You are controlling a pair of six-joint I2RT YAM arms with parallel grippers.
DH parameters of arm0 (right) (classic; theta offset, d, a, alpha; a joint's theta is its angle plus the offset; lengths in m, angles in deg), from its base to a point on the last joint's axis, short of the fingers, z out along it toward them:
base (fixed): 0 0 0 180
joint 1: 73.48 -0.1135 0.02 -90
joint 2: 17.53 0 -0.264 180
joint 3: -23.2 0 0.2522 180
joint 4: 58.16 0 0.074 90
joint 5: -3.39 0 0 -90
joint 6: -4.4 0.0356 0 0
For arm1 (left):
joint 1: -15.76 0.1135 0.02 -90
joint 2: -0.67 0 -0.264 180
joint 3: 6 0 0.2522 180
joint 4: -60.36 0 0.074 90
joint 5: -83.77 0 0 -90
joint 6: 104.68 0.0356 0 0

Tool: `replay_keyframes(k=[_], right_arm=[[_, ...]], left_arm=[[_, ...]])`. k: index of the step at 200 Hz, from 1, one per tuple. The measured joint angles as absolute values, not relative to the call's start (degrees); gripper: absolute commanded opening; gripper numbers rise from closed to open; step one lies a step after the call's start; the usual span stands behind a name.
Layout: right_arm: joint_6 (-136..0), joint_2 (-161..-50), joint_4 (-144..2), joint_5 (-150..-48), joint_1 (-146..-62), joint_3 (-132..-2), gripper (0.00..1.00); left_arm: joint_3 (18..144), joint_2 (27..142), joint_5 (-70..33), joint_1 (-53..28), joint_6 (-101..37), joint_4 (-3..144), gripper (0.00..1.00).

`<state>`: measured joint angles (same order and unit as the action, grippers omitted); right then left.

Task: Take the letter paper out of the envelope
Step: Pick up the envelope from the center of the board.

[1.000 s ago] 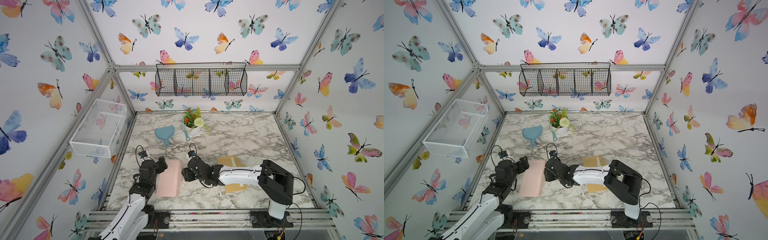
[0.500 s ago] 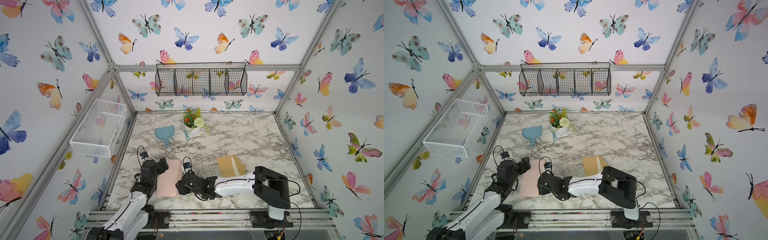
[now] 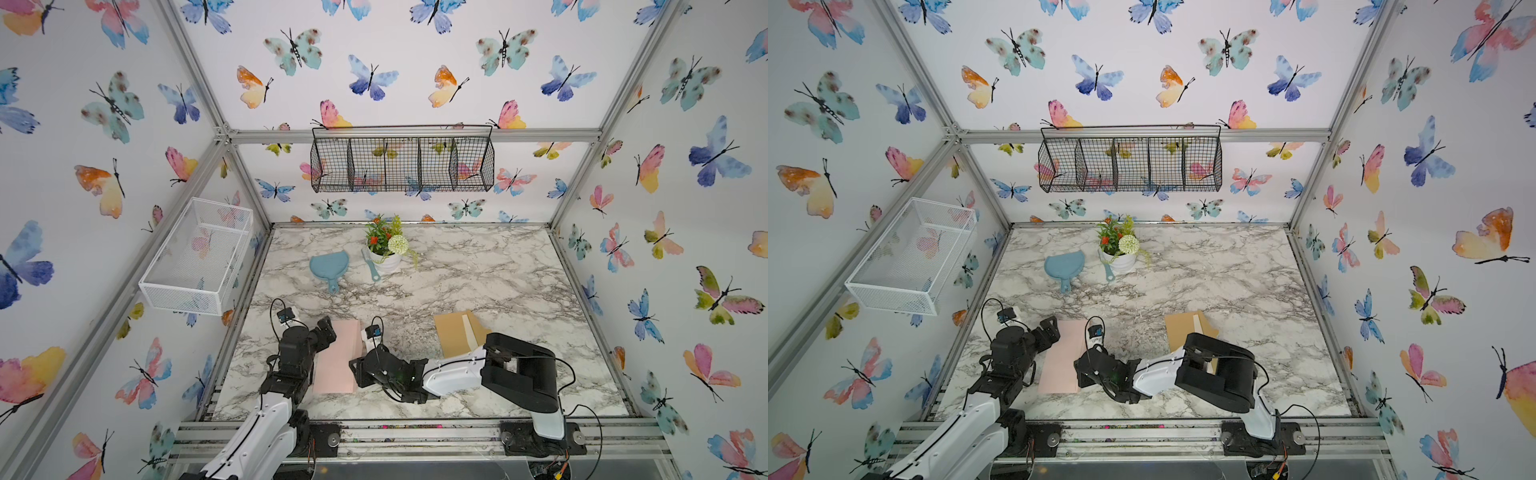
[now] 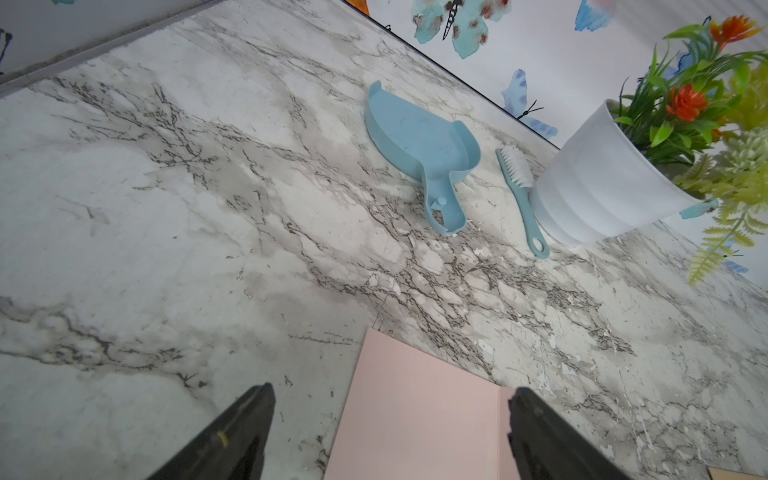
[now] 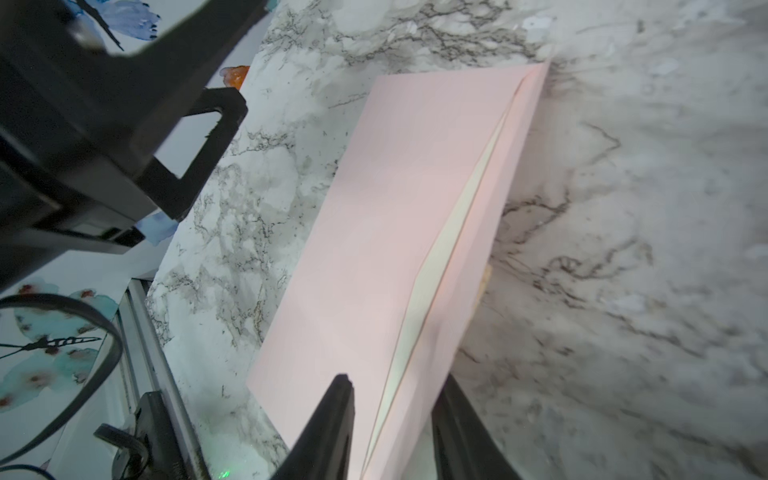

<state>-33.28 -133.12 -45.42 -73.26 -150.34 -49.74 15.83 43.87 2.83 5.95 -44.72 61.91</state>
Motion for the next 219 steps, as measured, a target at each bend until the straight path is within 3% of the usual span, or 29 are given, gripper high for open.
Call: replay_keyframes(k=[38, 80, 137, 168, 219], right_arm=[[-34.09, -132.79, -44.51, -72.89, -150.34, -48.73, 0.02], [-38.55, -117.23, -45.90, -70.27, -147.38, -37.61, 0.01], [-49.30, -97.32, -57.55, -68.02, -141.94, -36.60, 0.01], [-52.60, -86.30, -58.23, -72.76, -137.83, -33.10, 0.01], [-54.02, -83.94, -61.20, -81.50, -135.32, -31.71, 0.01]], left_arm=[[15.92, 43.87, 2.06, 6.06, -44.57, 62.09, 0.92], [16.29, 40.49, -3.80, 6.08, -45.27, 62.90, 0.90], [14.85, 38.54, -29.09, 6.37, -49.86, 55.20, 0.95], [11.46, 38.32, -39.62, 6.37, -54.14, 46.31, 0.95], [9.36, 37.71, -49.24, 6.28, -60.94, 32.26, 0.98]])
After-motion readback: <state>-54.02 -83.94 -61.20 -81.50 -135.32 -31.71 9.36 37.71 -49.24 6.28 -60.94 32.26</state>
